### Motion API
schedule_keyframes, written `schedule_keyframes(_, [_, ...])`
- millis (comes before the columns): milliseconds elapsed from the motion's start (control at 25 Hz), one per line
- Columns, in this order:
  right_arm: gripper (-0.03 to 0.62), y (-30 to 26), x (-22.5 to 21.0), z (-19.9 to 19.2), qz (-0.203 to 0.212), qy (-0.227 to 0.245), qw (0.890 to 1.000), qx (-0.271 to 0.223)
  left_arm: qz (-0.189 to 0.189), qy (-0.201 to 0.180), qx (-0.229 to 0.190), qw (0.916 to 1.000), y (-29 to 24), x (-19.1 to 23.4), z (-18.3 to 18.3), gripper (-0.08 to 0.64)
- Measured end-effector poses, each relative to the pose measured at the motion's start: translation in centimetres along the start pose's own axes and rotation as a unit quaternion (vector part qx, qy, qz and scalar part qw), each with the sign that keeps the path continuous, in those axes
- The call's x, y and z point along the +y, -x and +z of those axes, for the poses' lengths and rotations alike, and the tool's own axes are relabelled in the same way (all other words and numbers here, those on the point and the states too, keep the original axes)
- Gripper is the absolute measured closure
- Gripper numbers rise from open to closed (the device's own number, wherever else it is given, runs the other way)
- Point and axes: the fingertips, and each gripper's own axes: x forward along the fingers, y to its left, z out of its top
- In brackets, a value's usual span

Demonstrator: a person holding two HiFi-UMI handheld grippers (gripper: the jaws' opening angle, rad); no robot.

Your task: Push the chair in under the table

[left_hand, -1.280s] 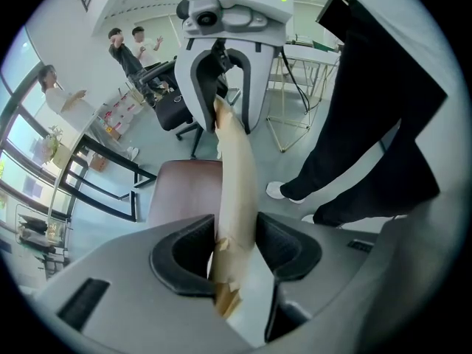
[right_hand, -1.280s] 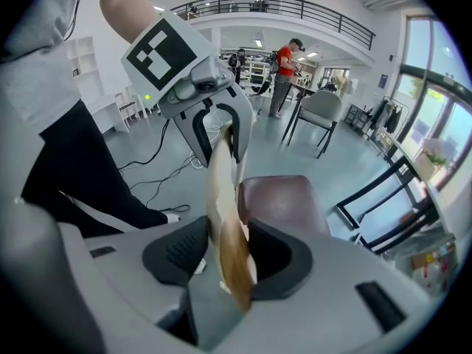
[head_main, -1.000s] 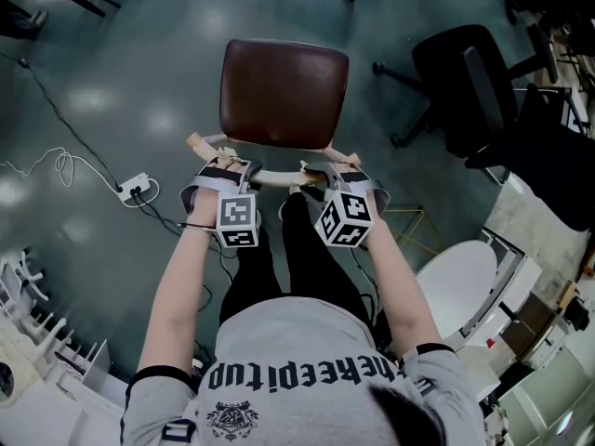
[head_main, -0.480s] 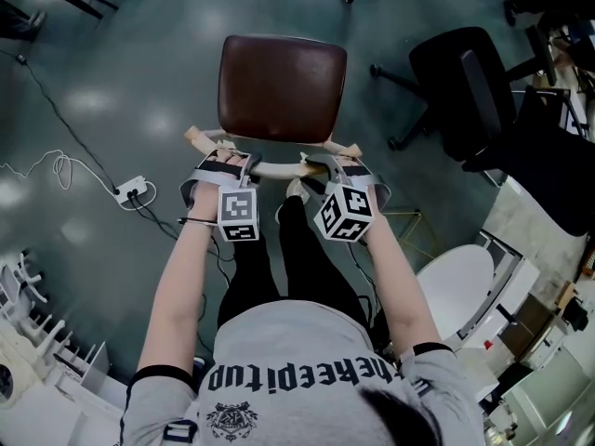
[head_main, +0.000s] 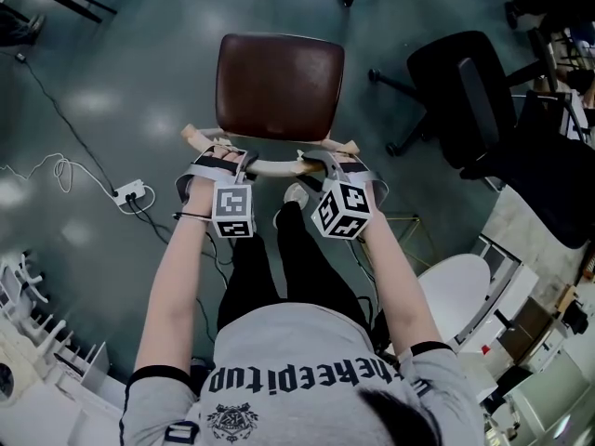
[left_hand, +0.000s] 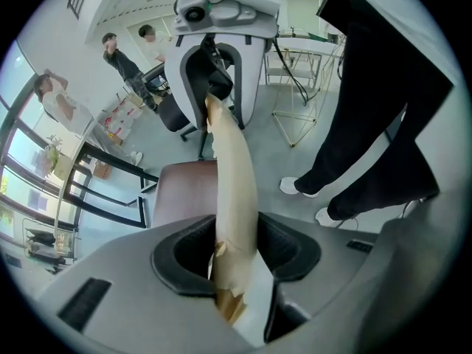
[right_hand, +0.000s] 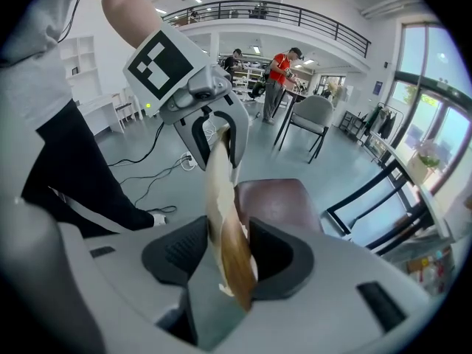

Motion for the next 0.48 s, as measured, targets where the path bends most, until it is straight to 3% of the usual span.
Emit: schedule_keyframes(480, [0.411, -0.3, 0.4, 0.5, 0.002, 0.004, 1.000, -0.006, -0.013, -0.055, 0.036, 0.9977, -1.9, -0.5, -1.2, 0.413])
